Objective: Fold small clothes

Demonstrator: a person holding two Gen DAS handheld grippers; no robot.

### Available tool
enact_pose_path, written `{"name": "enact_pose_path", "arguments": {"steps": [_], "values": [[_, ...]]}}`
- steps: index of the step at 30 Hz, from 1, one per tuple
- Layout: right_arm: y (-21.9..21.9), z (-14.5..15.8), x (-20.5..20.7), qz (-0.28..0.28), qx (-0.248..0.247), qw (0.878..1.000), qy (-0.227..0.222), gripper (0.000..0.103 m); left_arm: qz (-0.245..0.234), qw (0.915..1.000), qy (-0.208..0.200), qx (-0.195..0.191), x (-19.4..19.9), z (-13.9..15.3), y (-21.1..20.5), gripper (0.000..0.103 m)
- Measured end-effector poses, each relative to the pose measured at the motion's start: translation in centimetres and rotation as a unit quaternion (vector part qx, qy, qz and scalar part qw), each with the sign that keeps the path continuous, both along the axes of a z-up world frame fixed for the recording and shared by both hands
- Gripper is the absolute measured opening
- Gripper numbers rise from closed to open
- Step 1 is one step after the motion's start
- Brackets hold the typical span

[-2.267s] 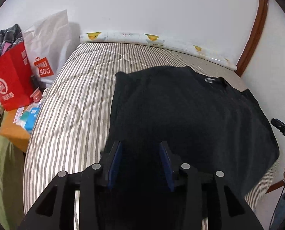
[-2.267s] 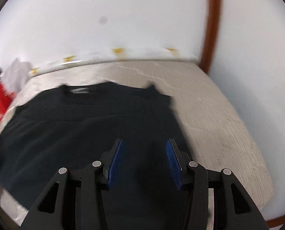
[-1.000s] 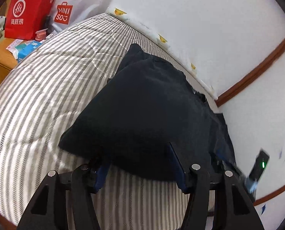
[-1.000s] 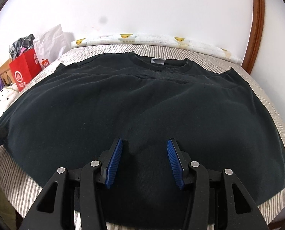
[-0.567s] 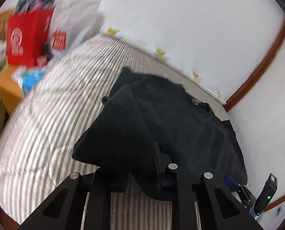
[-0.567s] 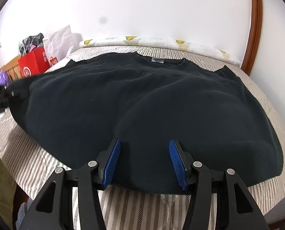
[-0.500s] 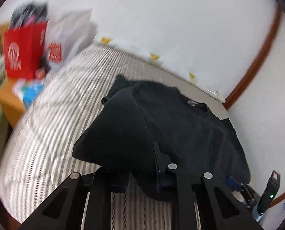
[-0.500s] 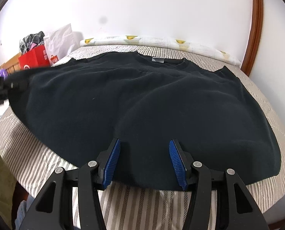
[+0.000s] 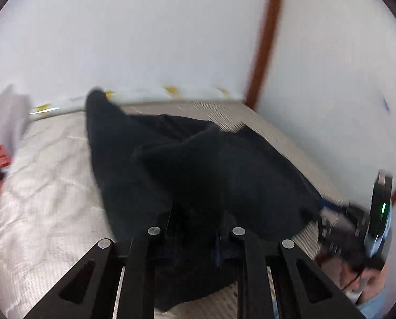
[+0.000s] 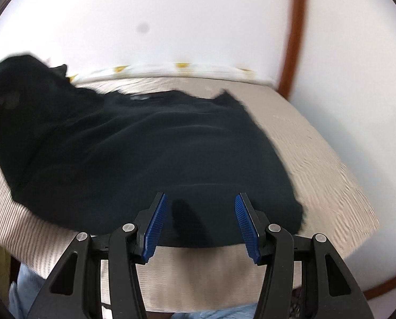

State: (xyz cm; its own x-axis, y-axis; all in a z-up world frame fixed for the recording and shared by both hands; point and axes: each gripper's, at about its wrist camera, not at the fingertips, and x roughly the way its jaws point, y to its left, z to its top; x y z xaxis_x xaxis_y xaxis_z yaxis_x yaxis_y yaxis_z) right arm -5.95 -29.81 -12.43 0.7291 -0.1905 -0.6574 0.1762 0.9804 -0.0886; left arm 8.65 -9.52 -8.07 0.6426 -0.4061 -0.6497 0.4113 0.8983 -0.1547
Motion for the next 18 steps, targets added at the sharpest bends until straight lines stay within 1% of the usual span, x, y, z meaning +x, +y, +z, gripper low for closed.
{"name": "enact_pose_path", "arguments": {"steps": [3, 5, 6, 8, 10, 12, 14, 15, 16, 18], "values": [[-1.4, 0.3, -0.3, -0.019, -0.001, 1.0, -0.002, 0.053, -0.032, 0.9988, 0.023, 0.03, 0.7, -2.3, -2.4, 0.019], [-1.6, 0.3, -0.5, -0.021, 0.001, 1.0, 0.002, 0.053, -0.039, 0.9982, 0.04, 0.023, 1.2, -3.4, -2.7, 0.022], [-1.7, 0.4, -0.5, -0.017, 0.003, 1.0, 0.002, 0.053, -0.044, 0.9975, 0.053, 0.012, 1.6, -3.8, -2.6, 0.024], [-1.5, 0.6, -0.3, -0.009, 0.008, 1.0, 0.003, 0.053, -0.053, 0.9967, 0.06, -0.01, 1.8, -4.0, -2.1, 0.028], [-1.0, 0.8, -0.1, -0.002, 0.009, 1.0, 0.003, 0.053, -0.079, 0.9948, 0.056, -0.03, 1.5, -3.7, -1.6, 0.047], [-0.2, 1.3, 0.1, 0.003, 0.009, 1.0, 0.0, 0.058, -0.088, 0.9943, 0.049, -0.036, 0.8, -3.4, -1.2, 0.052], [0.5, 1.8, 0.0, 0.014, 0.018, 1.0, -0.004, 0.062, -0.087, 0.9952, 0.031, -0.033, -0.5, -2.8, -0.3, 0.054], [1.1, 2.2, 0.1, 0.024, 0.028, 0.999, -0.007, 0.066, -0.085, 0.9957, 0.024, -0.029, -1.0, -2.7, 0.1, 0.058], [1.5, 2.5, 0.0, 0.033, 0.039, 0.999, -0.01, 0.067, -0.079, 0.9965, 0.015, -0.022, -1.4, -2.6, 0.7, 0.062], [2.6, 3.1, 0.2, 0.058, 0.072, 0.996, -0.015, 0.073, -0.059, 0.9982, -0.001, -0.002, -2.4, -2.5, 2.2, 0.064]]}}
